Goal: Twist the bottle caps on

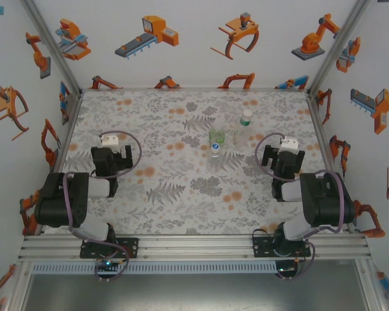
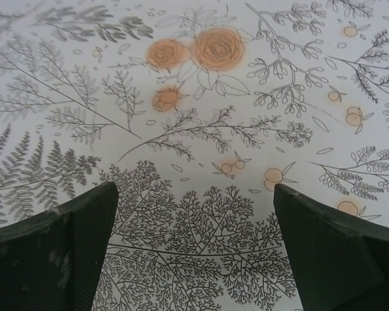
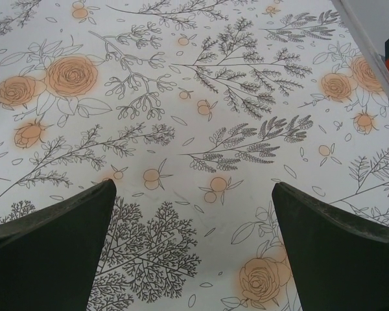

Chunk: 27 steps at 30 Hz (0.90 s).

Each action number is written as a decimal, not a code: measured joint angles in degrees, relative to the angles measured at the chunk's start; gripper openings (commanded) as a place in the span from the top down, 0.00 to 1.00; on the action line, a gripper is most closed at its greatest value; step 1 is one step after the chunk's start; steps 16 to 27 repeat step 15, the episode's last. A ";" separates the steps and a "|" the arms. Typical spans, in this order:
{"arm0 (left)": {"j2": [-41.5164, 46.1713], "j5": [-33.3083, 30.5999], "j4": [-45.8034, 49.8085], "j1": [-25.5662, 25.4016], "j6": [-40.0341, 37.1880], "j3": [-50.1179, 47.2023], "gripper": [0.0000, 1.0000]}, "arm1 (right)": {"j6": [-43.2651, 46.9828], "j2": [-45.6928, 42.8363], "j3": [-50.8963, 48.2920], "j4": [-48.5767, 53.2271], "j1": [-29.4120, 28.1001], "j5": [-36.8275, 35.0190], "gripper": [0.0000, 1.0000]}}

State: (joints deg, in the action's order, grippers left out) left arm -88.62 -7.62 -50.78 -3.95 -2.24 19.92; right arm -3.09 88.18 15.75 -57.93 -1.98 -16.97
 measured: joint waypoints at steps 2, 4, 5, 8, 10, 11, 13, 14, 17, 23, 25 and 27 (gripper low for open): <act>-0.09 1.05 1.07 1.14 0.81 1.20 0.03 | -0.11 0.00 0.28 0.50 0.00 -0.24 0.01; -0.07 1.51 1.31 1.75 1.38 2.08 0.03 | -0.11 0.02 1.40 2.05 0.04 -0.17 0.01; -0.04 1.70 1.36 1.79 1.57 2.25 0.03 | -0.11 0.02 2.08 2.73 0.04 -0.20 0.01; -0.02 2.40 1.97 1.79 1.92 2.36 0.03 | -0.11 0.02 3.43 3.37 0.04 0.02 0.01; -0.02 2.71 2.27 1.79 2.12 2.38 0.03 | -0.11 0.02 3.54 3.65 0.04 0.28 0.01; -0.02 2.78 2.36 1.79 2.14 2.38 0.03 | -0.11 0.02 3.54 3.85 0.04 0.48 0.01; -0.02 2.82 2.43 1.79 2.27 2.38 0.03 | -0.11 0.02 3.54 4.35 0.04 0.68 0.01; -0.02 2.91 2.45 1.79 2.32 2.38 0.03 | -0.11 0.02 3.54 4.59 0.04 0.72 0.01; -0.02 2.95 2.45 1.79 2.32 2.38 0.03 | -0.09 0.02 3.54 4.76 0.04 0.81 0.01; -0.02 2.95 2.45 1.79 2.32 2.38 0.03 | -0.09 0.02 3.54 4.76 0.04 0.81 0.01; -0.02 2.95 2.45 1.79 2.32 2.38 0.03 | -0.09 0.02 3.54 4.76 0.04 0.81 0.01; -0.02 2.95 2.45 1.79 2.32 2.38 0.03 | -0.09 0.02 3.54 4.76 0.04 0.81 0.01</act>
